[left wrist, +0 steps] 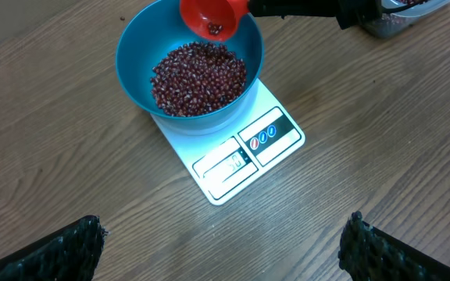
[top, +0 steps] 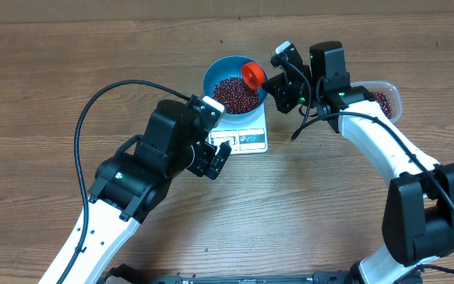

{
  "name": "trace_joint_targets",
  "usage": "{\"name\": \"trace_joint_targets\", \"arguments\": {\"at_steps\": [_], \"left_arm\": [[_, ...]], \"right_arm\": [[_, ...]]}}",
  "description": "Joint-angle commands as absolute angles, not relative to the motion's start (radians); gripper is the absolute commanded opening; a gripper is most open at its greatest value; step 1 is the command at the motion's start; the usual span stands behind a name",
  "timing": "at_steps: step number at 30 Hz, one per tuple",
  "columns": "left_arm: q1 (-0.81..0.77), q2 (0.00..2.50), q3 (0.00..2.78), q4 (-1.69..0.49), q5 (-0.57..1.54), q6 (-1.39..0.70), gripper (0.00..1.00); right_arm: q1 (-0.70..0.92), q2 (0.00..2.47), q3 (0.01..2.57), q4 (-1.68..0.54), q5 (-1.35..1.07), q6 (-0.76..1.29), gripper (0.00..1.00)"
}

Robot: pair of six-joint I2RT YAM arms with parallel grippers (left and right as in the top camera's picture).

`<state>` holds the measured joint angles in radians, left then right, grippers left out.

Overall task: Scoop item into bowl and weigh 150g on scale
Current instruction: 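Lift the red scoop away from the bowl toward the tub with the right gripper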

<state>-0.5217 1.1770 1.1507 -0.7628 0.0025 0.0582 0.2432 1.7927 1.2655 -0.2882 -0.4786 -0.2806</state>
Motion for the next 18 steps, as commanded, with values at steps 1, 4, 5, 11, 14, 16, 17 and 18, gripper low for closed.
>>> {"name": "trace_joint_targets", "arguments": {"at_steps": [1, 4, 5, 11, 14, 16, 17, 18], "left_arm": [[-0.517, 1.178, 1.169, -0.759, -0.007, 0.045, 0.99], [-0.517, 1.178, 1.169, -0.759, -0.007, 0.045, 1.0], [-0.517, 1.178, 1.169, -0.76, -0.007, 0.045, 1.0], [-0.517, 1.178, 1.169, -0.76, -0.007, 0.045, 1.0], [-0.517, 1.178, 1.169, -0.76, -0.007, 0.045, 1.0], [-0.517, 1.178, 1.169, -0.759, -0.007, 0.045, 1.0], [-0.517, 1.178, 1.169, -0.76, -0.007, 0.045, 1.0], [-0.517, 1.178, 1.169, -0.76, -0.007, 0.045, 1.0]], "right_arm": [[0.247, 1.794, 1.276, -0.279, -0.472, -0.189, 0.04], [0.247, 1.794, 1.276, -0.273, -0.472, -0.076, 0.04], [0.247, 1.794, 1.276, -0.27, -0.474, -0.018, 0.04], [0.245, 1.791, 1.277, -0.262, -0.556, 0.054, 0.04], [0.245, 1.775, 1.277, -0.268, -0.579, 0.057, 0.04], [0.244, 1.755, 1.277, -0.272, -0.579, 0.057, 0.04], [0.242, 1.744, 1.277, -0.272, -0.579, 0.057, 0.04], [0.238, 1.731, 1.277, -0.274, -0.578, 0.057, 0.04]]}}
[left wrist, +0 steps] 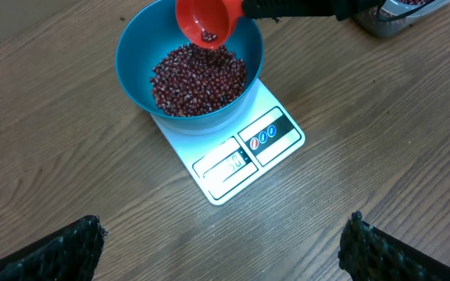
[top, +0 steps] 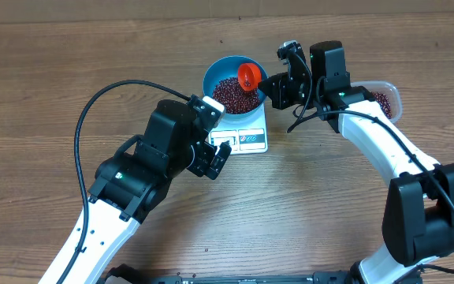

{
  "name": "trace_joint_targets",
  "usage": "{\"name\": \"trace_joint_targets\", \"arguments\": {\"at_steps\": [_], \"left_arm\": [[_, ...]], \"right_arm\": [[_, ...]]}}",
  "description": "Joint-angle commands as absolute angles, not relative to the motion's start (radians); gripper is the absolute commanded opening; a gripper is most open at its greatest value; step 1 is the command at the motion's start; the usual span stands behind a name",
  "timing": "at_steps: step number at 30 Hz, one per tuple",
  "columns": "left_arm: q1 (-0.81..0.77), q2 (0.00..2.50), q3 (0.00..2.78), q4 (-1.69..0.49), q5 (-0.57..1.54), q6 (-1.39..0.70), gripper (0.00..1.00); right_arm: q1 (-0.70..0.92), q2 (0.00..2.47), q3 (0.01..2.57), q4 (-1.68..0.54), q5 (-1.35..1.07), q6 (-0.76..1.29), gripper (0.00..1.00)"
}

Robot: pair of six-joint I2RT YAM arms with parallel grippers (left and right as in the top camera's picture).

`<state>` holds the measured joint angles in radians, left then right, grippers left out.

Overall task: Scoop item into bowl and weigh 150g on scale
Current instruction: 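Lift the red scoop away from the bowl toward the tub with the right gripper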

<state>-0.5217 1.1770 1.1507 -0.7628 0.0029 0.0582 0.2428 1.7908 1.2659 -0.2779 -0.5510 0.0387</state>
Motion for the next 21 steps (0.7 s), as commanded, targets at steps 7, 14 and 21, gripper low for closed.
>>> {"name": "trace_joint_targets", "arguments": {"at_steps": [7, 14, 21], "left_arm": [[-0.517, 1.178, 1.169, -0.759, -0.008, 0.045, 0.99], [-0.517, 1.178, 1.169, -0.759, -0.007, 0.045, 1.0], [-0.517, 1.178, 1.169, -0.76, -0.007, 0.045, 1.0]], "right_arm": [[0.174, 1.616, 1.277, -0.372, -0.579, 0.057, 0.04], [-0.002, 1.518, 1.277, -0.523, -0.577, 0.056, 0.04], [-0.273, 1.507, 1.277, -0.634, -0.577, 0.053, 0.04]]}}
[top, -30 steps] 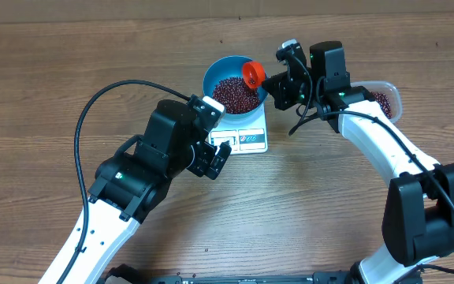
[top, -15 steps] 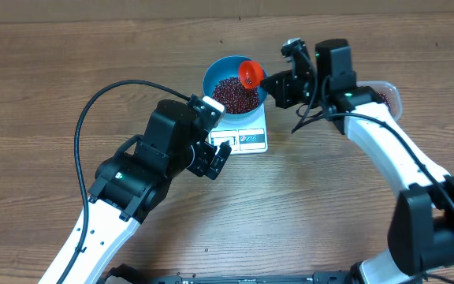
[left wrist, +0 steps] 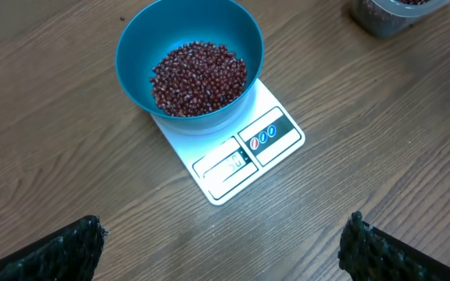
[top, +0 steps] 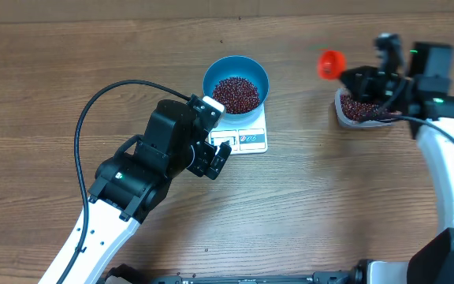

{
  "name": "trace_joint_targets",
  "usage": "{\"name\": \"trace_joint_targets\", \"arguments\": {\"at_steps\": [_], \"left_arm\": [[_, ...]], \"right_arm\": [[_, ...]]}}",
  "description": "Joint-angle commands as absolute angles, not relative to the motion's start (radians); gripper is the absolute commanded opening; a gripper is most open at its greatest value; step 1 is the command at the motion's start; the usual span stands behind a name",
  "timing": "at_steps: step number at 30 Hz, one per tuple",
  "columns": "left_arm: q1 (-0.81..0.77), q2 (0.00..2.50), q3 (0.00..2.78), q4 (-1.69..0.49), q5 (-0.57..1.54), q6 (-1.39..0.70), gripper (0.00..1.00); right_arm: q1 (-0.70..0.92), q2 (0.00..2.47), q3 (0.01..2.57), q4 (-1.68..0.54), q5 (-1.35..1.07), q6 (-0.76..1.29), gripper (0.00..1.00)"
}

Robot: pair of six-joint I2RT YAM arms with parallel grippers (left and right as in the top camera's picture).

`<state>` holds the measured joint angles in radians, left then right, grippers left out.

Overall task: Scoop item into bowl and weigh 150g on scale
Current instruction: 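Lift the red scoop away from the bowl toward the tub with the right gripper, then lower the red scoop into the clear tub of beans with the right gripper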

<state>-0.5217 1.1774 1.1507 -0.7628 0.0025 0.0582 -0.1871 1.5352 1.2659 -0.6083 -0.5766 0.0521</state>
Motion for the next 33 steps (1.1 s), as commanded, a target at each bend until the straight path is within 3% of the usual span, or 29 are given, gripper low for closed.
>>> {"name": "trace_joint_targets", "arguments": {"at_steps": [1, 10, 20, 25, 33], "left_arm": [[-0.517, 1.178, 1.169, -0.76, -0.007, 0.045, 0.99], [-0.517, 1.178, 1.169, -0.759, -0.007, 0.045, 1.0], [-0.517, 1.178, 1.169, -0.76, -0.007, 0.045, 1.0], [-0.517, 1.178, 1.169, -0.76, -0.007, 0.045, 1.0], [-0.517, 1.178, 1.169, -0.76, -0.008, 0.045, 1.0]], "right_arm": [[-0.303, 1.507, 1.277, -0.654, -0.574, 0.043, 0.04], [-0.359, 1.507, 1.277, -0.783, -0.318, -0.245, 0.04], [-0.193, 1.507, 1.277, -0.793, 0.021, -0.424, 0.04], [-0.144, 1.507, 1.276, -0.775, 0.135, -0.386, 0.04], [-0.203, 1.512, 1.276, -0.758, 0.021, -0.021, 0.04]]}}
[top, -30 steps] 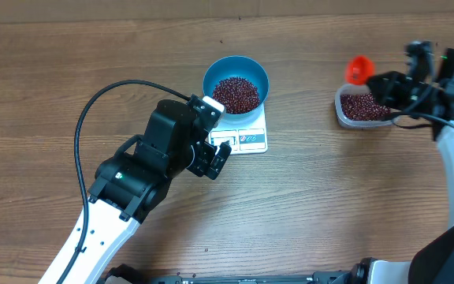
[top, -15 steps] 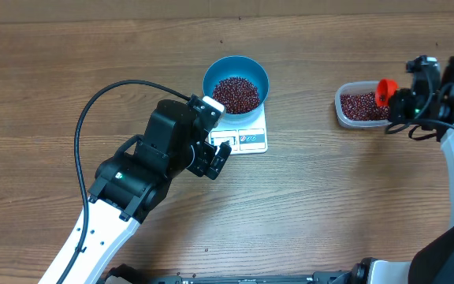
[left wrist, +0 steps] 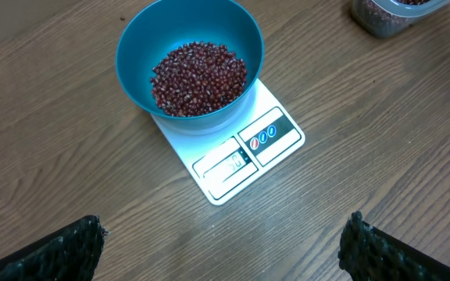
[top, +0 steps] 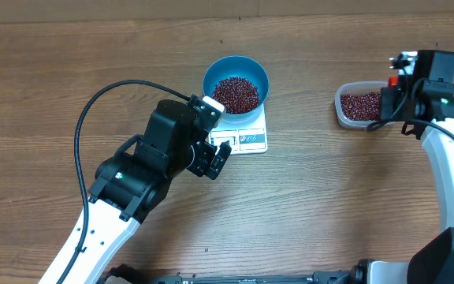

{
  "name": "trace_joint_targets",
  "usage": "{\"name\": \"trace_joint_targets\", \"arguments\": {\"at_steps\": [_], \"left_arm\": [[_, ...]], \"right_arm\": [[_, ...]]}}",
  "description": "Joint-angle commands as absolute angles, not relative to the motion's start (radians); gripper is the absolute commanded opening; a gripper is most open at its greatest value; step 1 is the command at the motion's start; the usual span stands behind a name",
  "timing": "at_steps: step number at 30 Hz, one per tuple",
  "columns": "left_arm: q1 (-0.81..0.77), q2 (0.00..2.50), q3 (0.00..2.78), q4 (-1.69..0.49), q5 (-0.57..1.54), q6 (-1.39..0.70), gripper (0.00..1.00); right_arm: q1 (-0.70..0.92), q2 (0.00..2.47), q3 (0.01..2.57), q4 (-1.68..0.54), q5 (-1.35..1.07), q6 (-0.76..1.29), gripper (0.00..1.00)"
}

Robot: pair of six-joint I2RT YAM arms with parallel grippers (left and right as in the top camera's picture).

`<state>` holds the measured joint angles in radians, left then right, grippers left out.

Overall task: Scoop item into bowl and weigh 150g on scale
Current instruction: 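Lower the red scoop into the clear tub of beans with the right gripper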

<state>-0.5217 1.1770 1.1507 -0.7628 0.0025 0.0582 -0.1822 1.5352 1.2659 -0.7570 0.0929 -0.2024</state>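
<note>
A blue bowl (top: 236,85) heaped with red beans (left wrist: 200,76) stands on the white scale (left wrist: 264,144), whose display (left wrist: 225,165) faces my left gripper. The left gripper (left wrist: 221,254) hovers over bare wood just in front of the scale, open wide and holding nothing; it is also seen from above (top: 217,158). A clear tub of beans (top: 359,105) sits at the right. My right gripper (top: 400,88) is at the tub's right end. Only a sliver of the red scoop (top: 392,81) shows beside it; the rest is hidden.
The tub's corner (left wrist: 381,16) shows at the top right of the left wrist view. A black cable (top: 93,110) loops over the table left of my left arm. Wooden tabletop (top: 314,189) surrounds the scale.
The right gripper has gone from holding the scoop in the air left of the tub to the tub's right end, where the scoop is nearly hidden. The left arm, bowl and scale have not moved.
The right gripper held the red scoop tilted over the blue bowl with a few beans in it, then tipped further. Later the scoop was away from the bowl, up near the tub. Now it is at the tub's far end. The left gripper stayed open throughout.
</note>
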Motion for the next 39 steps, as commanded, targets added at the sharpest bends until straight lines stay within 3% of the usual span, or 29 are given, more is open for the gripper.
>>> {"name": "trace_joint_targets", "arguments": {"at_steps": [1, 6, 23, 33, 36, 39], "left_arm": [[-0.517, 1.178, 1.169, -0.76, -0.007, 0.045, 1.0], [-0.517, 1.178, 1.169, -0.76, -0.008, 0.045, 1.0], [-0.517, 1.178, 1.169, -0.76, -0.007, 0.045, 1.0], [-0.517, 1.178, 1.169, -0.76, -0.007, 0.045, 0.99], [-0.517, 1.178, 1.169, -0.76, -0.007, 0.045, 1.0], [-0.517, 1.178, 1.169, -0.76, -0.008, 0.045, 1.0]], "right_arm": [[-0.206, 1.513, 1.276, -0.77, -0.078, 0.006, 0.04], [-0.203, 1.515, 1.275, -0.829, -0.294, 0.028, 0.04], [-0.204, 1.516, 1.172, -0.735, -0.215, 0.384, 0.04], [-0.203, 1.516, 1.01, -0.528, -0.162, 0.561, 0.04], [-0.203, 1.516, 0.958, -0.477, -0.15, 0.626, 0.06], [-0.204, 1.516, 0.945, -0.451, -0.15, 0.632, 0.2]]}}
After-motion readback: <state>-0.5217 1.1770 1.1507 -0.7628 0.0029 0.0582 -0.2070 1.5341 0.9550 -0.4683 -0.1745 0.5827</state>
